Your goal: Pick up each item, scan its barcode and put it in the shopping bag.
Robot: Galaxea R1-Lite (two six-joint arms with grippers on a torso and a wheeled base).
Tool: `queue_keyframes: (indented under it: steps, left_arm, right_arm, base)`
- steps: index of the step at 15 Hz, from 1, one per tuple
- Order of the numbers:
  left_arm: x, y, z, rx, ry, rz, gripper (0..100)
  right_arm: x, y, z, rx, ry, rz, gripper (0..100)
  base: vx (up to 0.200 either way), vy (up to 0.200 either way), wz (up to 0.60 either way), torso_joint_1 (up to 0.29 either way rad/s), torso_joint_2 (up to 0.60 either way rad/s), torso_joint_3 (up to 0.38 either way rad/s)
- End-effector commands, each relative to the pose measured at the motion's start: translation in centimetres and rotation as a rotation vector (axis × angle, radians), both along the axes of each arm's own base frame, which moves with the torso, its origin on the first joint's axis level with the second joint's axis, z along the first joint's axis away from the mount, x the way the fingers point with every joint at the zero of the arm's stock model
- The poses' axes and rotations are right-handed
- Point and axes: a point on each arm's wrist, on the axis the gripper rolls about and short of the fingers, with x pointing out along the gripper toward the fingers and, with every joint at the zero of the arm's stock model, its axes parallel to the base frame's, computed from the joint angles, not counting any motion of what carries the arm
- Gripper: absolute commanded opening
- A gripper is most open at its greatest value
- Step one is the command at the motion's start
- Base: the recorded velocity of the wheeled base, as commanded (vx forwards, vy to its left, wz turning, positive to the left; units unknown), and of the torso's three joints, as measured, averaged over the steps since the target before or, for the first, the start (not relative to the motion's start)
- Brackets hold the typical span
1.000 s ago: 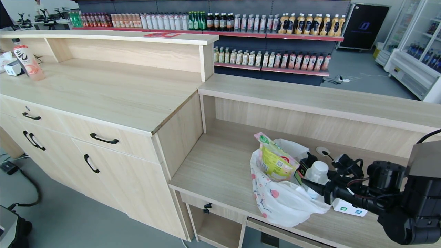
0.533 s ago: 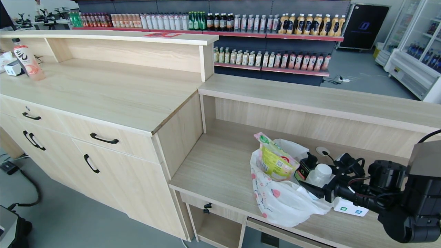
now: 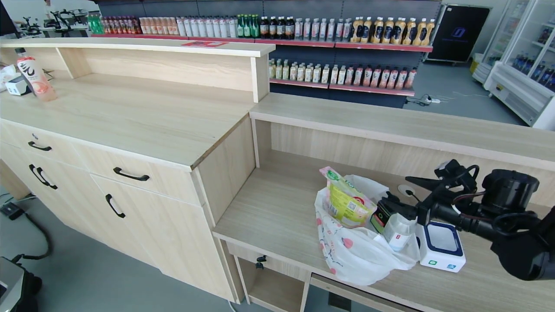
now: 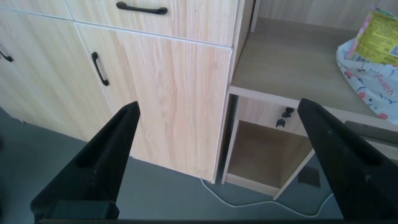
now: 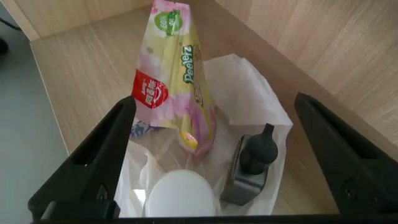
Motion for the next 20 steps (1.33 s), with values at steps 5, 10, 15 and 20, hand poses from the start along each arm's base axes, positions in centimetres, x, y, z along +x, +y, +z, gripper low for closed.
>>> queue_keyframes:
  steps: [5,10,15,20]
  left_arm:
    - [0.0,0.0,0.0,-0.001,0.001,0.0,100]
    - [0.0,0.0,0.0,-0.001,0.001,0.0,100]
    - [0.0,0.0,0.0,-0.001,0.001,0.0,100]
    - [0.0,0.0,0.0,0.0,0.001,0.0,100]
  right_arm:
    - [-6.0,-0.6,12.1,-0.165,-0.291,-0.144,100]
    - [-9.3,-1.0,19.5,-0.127,-0.332,-0.397,100]
    - [-14.0,-1.7,19.2,-0.061,-0.069,-0.599,100]
    - [-19.6,-1.5,13.1,0.0,0.054,-0.673,100]
  base:
    - [0.0,0.0,0.0,0.0,0.0,0.0]
    - [0.0,0.0,-0.6,-0.093,0.21,0.126]
    - [0.0,0.0,-0.6,-0.151,0.36,0.202]
    - [0.0,0.0,-0.24,-0.075,0.19,0.109]
